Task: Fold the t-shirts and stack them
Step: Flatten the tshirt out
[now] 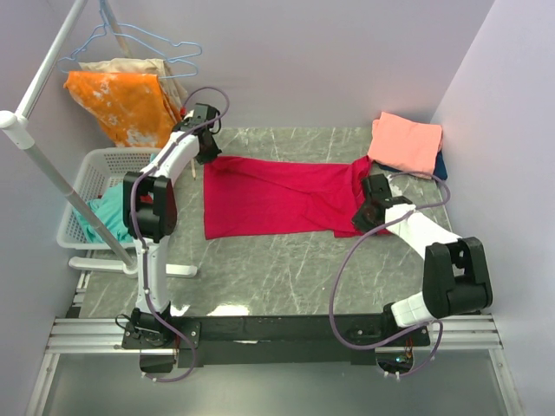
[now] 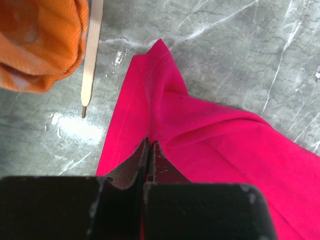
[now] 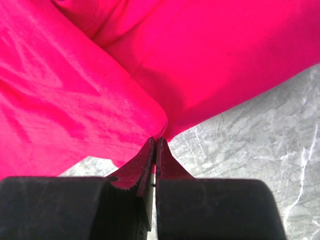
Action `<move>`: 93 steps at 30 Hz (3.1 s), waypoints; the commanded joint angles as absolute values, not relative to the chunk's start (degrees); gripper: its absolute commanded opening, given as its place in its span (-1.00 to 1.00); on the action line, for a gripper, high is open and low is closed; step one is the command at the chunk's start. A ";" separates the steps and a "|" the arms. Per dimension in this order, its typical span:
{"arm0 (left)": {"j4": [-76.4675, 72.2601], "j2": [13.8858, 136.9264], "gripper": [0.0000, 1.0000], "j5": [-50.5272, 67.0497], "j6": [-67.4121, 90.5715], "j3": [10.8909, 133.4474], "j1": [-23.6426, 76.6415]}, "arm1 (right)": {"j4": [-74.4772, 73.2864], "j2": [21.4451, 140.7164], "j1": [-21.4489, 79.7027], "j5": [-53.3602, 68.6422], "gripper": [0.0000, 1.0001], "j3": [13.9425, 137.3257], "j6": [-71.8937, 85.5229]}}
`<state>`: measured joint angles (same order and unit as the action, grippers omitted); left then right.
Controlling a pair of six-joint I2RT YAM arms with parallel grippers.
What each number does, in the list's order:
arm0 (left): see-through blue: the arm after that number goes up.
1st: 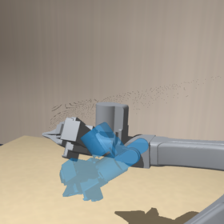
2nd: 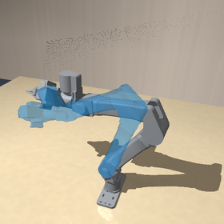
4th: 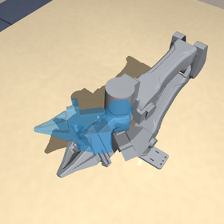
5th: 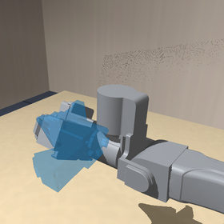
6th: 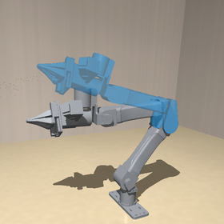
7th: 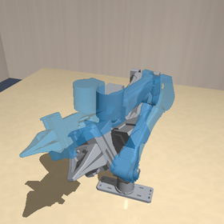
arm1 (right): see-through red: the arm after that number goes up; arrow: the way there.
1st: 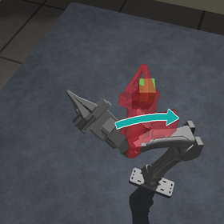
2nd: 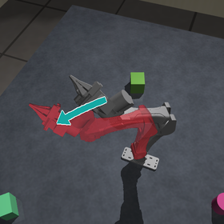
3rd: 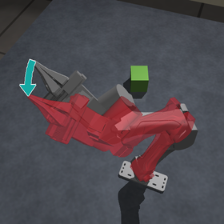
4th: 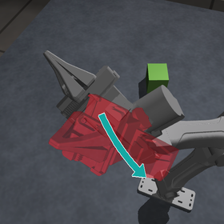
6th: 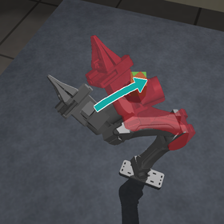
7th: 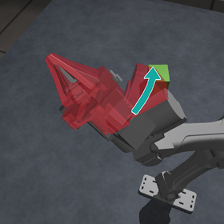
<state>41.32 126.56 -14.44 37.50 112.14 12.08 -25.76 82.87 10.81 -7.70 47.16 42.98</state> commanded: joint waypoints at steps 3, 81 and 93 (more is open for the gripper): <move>41.22 121.47 -0.99 -15.64 36.30 111.89 11.87 | -29.61 76.12 11.25 -14.14 -1.00 55.62 42.80; 29.27 74.14 -0.99 -16.87 30.06 105.46 12.74 | -24.79 57.46 10.20 -18.01 -1.00 107.41 15.21; 28.21 88.42 -0.99 -17.14 32.17 113.91 12.83 | -19.51 65.40 10.20 -19.86 -1.00 107.67 13.89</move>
